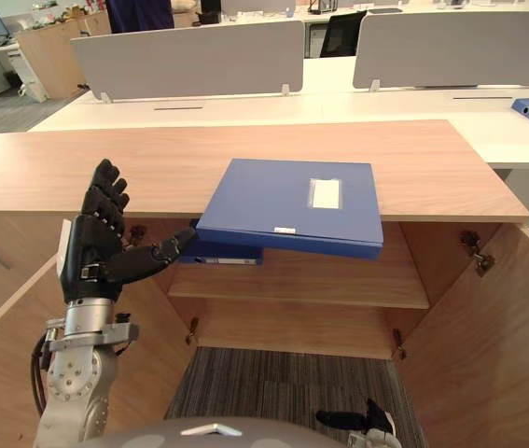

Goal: Walk over to the cabinet, pick up the folder, carry it to the office cabinet, place the folder inside the office cabinet, then close the office cabinet door

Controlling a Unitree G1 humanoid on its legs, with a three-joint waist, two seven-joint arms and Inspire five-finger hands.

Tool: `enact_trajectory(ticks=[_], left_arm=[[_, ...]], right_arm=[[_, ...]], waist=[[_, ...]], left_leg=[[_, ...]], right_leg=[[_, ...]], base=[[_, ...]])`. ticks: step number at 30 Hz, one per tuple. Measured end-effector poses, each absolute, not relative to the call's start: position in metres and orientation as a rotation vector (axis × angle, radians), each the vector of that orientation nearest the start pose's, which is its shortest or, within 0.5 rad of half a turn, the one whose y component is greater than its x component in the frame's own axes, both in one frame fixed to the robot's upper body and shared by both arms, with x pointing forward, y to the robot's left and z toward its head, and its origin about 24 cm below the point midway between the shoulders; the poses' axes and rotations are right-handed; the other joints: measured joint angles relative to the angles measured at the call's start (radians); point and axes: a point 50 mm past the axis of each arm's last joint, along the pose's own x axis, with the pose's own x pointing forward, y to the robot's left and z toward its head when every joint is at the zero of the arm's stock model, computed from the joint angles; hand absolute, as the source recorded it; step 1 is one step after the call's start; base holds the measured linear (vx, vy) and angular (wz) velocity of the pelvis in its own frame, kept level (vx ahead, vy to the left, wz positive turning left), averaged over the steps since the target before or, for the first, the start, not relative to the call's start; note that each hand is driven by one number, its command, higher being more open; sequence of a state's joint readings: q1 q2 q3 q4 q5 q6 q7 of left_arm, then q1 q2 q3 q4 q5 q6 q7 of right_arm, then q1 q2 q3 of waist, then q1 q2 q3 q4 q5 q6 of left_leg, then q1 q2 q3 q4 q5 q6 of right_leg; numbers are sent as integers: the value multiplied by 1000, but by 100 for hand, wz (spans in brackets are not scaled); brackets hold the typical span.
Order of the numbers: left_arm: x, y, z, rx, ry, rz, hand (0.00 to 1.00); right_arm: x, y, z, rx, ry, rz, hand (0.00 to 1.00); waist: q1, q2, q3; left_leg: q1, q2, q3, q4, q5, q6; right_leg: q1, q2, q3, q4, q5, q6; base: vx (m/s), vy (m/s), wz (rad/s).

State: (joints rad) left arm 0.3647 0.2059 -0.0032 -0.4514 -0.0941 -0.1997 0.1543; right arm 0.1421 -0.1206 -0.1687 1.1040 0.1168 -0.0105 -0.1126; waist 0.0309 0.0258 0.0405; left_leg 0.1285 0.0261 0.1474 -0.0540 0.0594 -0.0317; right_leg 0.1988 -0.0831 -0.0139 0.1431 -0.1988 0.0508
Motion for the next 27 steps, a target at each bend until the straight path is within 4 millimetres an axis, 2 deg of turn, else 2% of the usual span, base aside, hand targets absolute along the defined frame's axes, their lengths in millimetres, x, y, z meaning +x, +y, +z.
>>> enact_trajectory(ticks=[3,8,17,21,27], left_arm=[[185,193,95,188,-300,83,100],[202,179,109,303,-381,-22,100],[213,148,120,425,-477,-210,100],[214,141,125,455,-513,-259,100],[215,117,127,537,-570,-401,100]], right_arm=[[47,-225,-167,11,1234,-420,100],[49,-224,-167,-5,1234,-397,100],[47,-225,-167,-11,1246,-398,100],[45,-226,-168,-14,1254,-397,100],[45,-226,-168,-31,1263,-379,100]], waist=[[-11,5,-3],[-26,3,-6],[-43,7,-10],[-47,6,-11],[-53,1,-15]], left_leg=[[11,1,3,-22,12,-2],[18,5,11,-30,15,-4],[29,8,36,-33,15,-5],[29,8,39,-34,15,-5],[28,8,42,-34,15,-5]], right_leg=[[-1,3,3,0,0,0],[-2,8,14,1,3,-4],[-7,10,40,2,4,-7],[-9,10,44,1,4,-7],[-12,10,48,0,6,-8]], base=[[-32,-6,-3],[-12,-4,-4],[-34,-4,-8],[-40,-8,-2],[-16,-4,-1]])
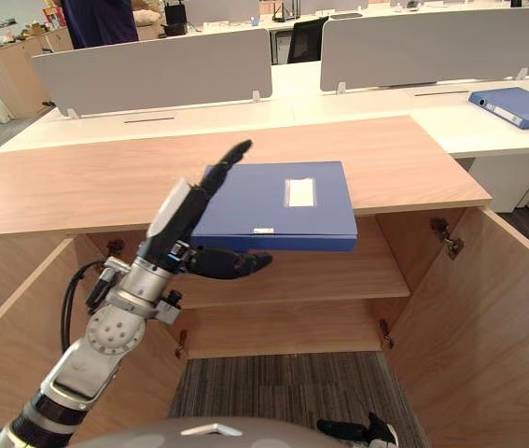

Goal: Walk over to the cabinet, pick up the folder, carry it to the office cabinet, place the folder inside the office cabinet, then close the office cabinet door

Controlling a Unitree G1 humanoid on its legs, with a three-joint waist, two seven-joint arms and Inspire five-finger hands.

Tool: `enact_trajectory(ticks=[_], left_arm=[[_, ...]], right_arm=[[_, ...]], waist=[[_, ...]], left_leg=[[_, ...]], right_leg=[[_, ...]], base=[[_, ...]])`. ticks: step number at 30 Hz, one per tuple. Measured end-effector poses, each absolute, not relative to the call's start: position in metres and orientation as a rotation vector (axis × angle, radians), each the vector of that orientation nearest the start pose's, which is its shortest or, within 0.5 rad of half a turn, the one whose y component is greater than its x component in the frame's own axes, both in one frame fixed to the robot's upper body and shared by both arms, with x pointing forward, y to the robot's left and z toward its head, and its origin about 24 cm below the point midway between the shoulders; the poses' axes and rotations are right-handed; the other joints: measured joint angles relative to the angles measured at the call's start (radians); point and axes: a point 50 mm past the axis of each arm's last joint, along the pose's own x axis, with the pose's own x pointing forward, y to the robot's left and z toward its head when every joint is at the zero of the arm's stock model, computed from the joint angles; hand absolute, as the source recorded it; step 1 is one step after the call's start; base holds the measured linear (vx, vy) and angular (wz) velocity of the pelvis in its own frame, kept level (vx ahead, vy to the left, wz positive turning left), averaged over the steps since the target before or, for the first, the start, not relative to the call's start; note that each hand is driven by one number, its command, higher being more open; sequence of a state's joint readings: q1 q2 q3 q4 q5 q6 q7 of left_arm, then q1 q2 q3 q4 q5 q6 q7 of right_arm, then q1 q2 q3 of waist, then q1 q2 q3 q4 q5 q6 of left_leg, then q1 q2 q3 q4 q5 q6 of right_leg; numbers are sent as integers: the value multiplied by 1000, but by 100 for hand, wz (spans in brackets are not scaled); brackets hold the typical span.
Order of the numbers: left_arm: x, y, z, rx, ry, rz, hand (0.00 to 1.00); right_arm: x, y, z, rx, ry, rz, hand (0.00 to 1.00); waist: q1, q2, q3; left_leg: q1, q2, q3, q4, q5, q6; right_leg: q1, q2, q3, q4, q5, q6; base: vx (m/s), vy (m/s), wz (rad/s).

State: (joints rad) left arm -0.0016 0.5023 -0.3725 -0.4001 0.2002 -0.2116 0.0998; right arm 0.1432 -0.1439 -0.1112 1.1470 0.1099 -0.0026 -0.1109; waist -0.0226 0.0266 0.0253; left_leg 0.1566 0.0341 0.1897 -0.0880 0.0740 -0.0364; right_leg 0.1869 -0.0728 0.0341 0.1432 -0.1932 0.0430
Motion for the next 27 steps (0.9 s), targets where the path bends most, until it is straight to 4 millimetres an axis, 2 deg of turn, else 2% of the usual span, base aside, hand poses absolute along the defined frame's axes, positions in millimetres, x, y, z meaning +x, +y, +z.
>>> enact_trajectory(ticks=[6,14,27], left_arm=[[216,98,127,678,-647,-471,100],[215,84,121,814,-702,-506,100],[216,67,109,898,-734,-449,100]], right_arm=[[49,-225,-168,-43,1258,-366,100],[49,-223,-168,-43,1258,-370,100],[49,-222,-169,-42,1260,-385,100]], waist=[[-9,-2,0],[-15,-10,-2],[-17,-15,-3]], left_leg=[[-4,2,13,0,0,0],[-4,2,17,-4,0,0],[-7,2,20,-5,0,0]], right_leg=[[-9,2,14,0,7,-1],[-11,1,21,-6,10,1],[-14,1,24,-9,12,4]], base=[[-30,-7,-6],[-37,-6,-2],[-16,-7,0]])
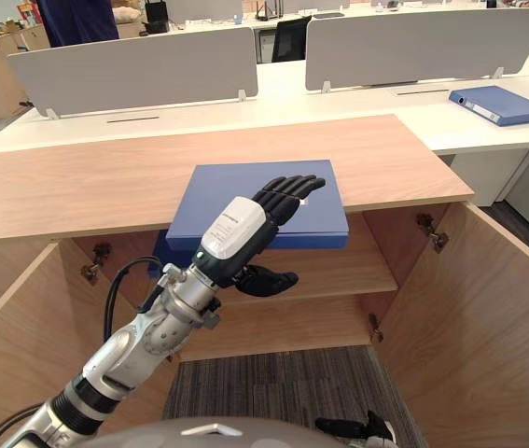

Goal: Walk over to the cabinet, pick up the folder, carry it to the office cabinet, place the folder inside the office cabinet, then close the office cabinet door

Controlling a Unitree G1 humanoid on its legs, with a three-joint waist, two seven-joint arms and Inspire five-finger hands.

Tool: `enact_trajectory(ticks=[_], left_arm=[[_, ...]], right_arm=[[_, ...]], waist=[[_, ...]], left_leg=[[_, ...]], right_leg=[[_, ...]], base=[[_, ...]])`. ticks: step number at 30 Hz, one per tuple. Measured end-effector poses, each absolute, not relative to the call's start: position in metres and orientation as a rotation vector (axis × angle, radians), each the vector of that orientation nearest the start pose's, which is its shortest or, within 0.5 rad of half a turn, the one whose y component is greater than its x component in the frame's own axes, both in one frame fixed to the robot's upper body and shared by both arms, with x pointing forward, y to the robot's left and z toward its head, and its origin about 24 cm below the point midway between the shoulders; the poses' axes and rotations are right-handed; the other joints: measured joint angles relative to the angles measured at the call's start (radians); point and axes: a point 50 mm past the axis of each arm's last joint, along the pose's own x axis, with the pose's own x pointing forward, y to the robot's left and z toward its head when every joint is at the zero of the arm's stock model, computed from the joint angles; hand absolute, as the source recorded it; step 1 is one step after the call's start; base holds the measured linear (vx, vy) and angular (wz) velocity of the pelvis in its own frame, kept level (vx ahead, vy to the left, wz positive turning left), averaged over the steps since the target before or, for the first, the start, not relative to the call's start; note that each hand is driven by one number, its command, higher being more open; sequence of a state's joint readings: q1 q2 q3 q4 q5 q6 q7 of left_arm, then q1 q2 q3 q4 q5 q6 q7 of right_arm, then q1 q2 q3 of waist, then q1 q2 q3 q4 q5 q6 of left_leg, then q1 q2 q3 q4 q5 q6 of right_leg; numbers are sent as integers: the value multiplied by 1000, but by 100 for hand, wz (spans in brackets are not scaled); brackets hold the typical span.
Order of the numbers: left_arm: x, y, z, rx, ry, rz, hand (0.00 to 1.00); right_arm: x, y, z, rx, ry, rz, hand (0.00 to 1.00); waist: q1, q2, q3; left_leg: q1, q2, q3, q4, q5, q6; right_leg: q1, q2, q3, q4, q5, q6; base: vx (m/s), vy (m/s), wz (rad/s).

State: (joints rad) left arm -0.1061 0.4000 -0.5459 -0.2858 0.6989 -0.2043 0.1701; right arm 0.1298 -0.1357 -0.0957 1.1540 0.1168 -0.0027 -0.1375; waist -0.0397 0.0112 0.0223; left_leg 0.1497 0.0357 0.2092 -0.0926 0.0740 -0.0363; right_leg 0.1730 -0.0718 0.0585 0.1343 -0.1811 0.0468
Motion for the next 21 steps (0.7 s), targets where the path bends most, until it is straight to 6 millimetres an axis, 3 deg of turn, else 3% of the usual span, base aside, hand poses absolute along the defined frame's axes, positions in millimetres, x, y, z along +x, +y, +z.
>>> enact_trajectory(ticks=[9,14,21], left_arm=[[228,77,78,1029,-586,-417,100],[231,83,76,1055,-563,-359,100],[238,94,72,1076,-502,-233,100]], right_arm=[[49,-219,-169,-38,1261,-383,100],[49,-215,-170,-29,1262,-377,100],[50,-215,-170,-26,1260,-375,100]], waist=[[1,-15,9],[1,-31,23],[0,-31,28]], left_leg=[[3,-2,-6,-2,0,0],[4,-3,-14,-2,-1,-2],[4,-3,-14,-2,-4,-5]], right_leg=[[9,-2,-9,-13,2,0],[20,-3,-20,-24,2,0],[25,-4,-21,-34,3,-2]], base=[[-5,-2,1],[-11,-16,5],[0,0,0]])
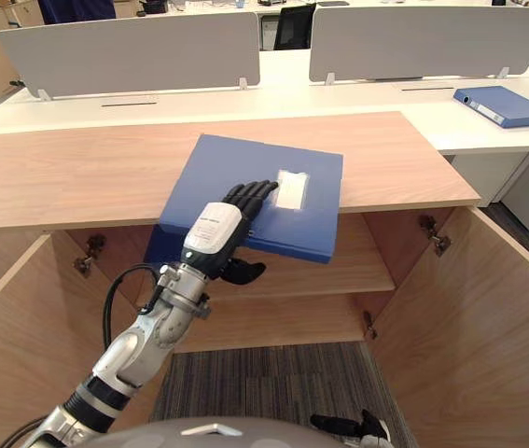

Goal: Walk over to the cabinet, pick up the folder, carry it to the office cabinet, place the folder inside the office cabinet, then close the office cabinet door

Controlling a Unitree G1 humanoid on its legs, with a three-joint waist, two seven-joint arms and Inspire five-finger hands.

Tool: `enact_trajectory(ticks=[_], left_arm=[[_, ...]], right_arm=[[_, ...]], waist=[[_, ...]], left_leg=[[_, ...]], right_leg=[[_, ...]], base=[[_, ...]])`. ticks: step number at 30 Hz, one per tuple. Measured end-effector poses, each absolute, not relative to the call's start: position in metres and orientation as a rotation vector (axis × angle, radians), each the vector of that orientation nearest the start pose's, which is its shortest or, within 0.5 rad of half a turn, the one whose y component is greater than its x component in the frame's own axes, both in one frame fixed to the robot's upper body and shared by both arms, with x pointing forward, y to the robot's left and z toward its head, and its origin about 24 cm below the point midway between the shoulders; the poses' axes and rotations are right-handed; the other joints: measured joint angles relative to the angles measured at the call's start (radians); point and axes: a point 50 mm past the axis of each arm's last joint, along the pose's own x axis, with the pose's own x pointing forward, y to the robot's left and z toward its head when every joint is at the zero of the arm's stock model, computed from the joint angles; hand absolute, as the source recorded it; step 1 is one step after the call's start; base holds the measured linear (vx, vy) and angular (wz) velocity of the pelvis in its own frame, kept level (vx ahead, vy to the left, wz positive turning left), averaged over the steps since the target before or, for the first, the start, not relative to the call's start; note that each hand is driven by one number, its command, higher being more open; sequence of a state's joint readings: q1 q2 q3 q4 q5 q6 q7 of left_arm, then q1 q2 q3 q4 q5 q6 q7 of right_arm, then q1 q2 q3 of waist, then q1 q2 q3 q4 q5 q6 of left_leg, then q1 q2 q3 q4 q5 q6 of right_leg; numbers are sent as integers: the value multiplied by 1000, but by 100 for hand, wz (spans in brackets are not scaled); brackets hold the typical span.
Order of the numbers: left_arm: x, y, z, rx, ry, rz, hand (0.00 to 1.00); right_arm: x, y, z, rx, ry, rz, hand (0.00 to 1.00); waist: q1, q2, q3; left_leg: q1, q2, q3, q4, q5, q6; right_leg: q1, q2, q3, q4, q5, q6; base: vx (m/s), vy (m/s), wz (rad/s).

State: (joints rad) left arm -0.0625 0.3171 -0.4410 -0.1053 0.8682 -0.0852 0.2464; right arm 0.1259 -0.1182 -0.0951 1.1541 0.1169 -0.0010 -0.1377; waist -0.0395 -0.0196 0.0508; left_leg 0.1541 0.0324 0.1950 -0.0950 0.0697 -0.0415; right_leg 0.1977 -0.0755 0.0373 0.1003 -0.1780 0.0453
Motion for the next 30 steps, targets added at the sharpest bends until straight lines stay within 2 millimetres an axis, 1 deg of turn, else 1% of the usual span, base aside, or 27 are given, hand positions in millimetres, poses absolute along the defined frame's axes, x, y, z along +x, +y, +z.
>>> enact_trajectory(ticks=[8,9,15,21,23,25,30], left_arm=[[239,94,73,1064,-500,-197,100],[239,95,73,1059,-500,-188,0],[241,97,76,1076,-518,-144,0],[247,100,87,1072,-575,-67,0],[250,100,96,1070,-618,-36,0],[251,101,99,1048,-618,-14,0],[251,106,99,1020,-595,0,0]], right_arm=[[51,-215,-170,-25,1260,-374,100],[51,-215,-170,-25,1260,-374,100],[51,-215,-170,-24,1259,-374,100],[51,-216,-169,-24,1258,-375,100],[52,-217,-169,-25,1257,-376,100],[52,-217,-169,-26,1257,-377,100],[53,-218,-169,-26,1251,-378,100]], waist=[[0,4,4],[0,4,4],[-1,7,6],[-3,10,7],[-3,11,7],[-6,12,7],[-11,16,11]], left_leg=[[0,0,0,0,-2,-2],[0,0,1,0,-3,-3],[0,1,4,0,-6,-3],[0,1,5,0,-9,-6],[0,1,6,0,-10,-7],[0,1,7,0,-11,-7],[0,3,9,0,-11,-8]], right_leg=[[1,0,0,-3,0,0],[1,0,0,-4,0,0],[1,0,3,-8,0,0],[4,0,4,-14,0,0],[5,0,4,-16,0,0],[5,0,5,-17,0,0],[6,1,7,-17,1,-2]], base=[[-4,-1,0],[0,0,0],[0,0,0],[0,0,0],[0,0,0],[0,0,0],[0,0,-1]])
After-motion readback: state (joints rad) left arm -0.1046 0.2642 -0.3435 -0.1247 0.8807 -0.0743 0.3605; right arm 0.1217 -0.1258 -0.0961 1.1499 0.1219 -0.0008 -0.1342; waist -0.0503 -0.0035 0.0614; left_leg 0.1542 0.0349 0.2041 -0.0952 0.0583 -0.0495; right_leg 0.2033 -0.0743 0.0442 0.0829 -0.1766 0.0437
